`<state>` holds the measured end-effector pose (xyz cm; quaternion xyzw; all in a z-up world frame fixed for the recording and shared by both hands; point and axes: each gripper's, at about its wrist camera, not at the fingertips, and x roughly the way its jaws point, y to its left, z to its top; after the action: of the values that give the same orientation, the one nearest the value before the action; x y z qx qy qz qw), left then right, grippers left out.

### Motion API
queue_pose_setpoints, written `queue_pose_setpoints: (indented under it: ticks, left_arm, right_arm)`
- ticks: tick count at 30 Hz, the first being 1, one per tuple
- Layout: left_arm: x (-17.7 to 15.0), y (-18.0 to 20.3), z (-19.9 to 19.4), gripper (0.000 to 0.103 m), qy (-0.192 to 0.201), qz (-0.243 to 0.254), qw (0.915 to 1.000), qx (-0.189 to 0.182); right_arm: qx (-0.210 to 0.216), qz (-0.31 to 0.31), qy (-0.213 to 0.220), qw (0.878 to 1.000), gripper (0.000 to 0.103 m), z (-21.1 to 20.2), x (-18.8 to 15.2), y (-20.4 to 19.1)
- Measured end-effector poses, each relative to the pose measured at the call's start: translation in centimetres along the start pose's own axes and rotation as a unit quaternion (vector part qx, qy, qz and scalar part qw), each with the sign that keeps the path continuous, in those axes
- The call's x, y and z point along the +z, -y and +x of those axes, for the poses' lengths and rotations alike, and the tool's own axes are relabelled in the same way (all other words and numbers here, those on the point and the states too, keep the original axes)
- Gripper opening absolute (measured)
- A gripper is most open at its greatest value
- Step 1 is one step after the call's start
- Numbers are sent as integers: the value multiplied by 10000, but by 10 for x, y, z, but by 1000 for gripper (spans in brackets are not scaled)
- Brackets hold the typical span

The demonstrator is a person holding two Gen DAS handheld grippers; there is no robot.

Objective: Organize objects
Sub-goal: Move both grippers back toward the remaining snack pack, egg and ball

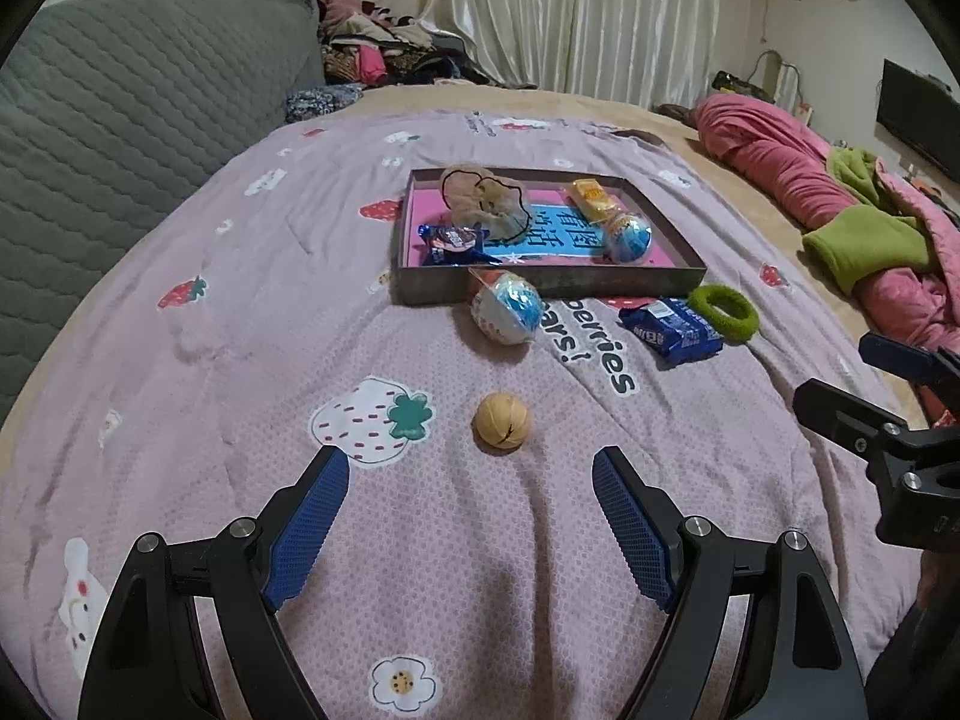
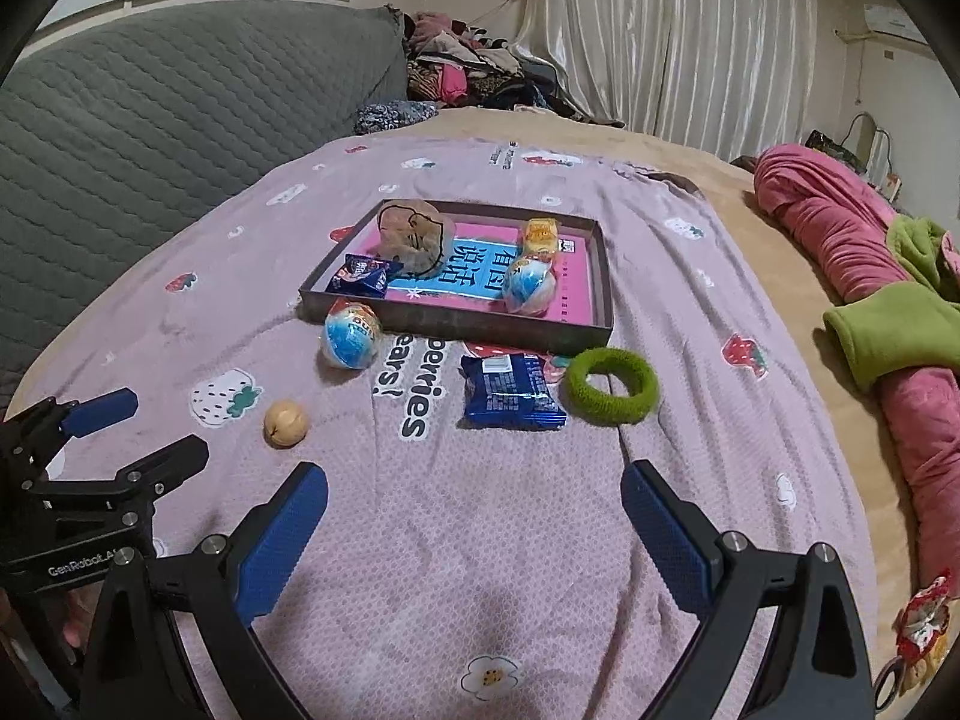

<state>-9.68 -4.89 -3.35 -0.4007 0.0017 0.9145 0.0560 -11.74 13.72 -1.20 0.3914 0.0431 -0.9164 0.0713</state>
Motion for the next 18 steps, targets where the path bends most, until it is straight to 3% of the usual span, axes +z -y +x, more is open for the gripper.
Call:
queue_pose_setpoints:
  ticks: [18]
  left_arm:
    - [0, 5, 21, 84, -109, 27, 9999, -11]
  right_arm:
    - [68, 52, -170, 9998, 99, 29, 5, 7]
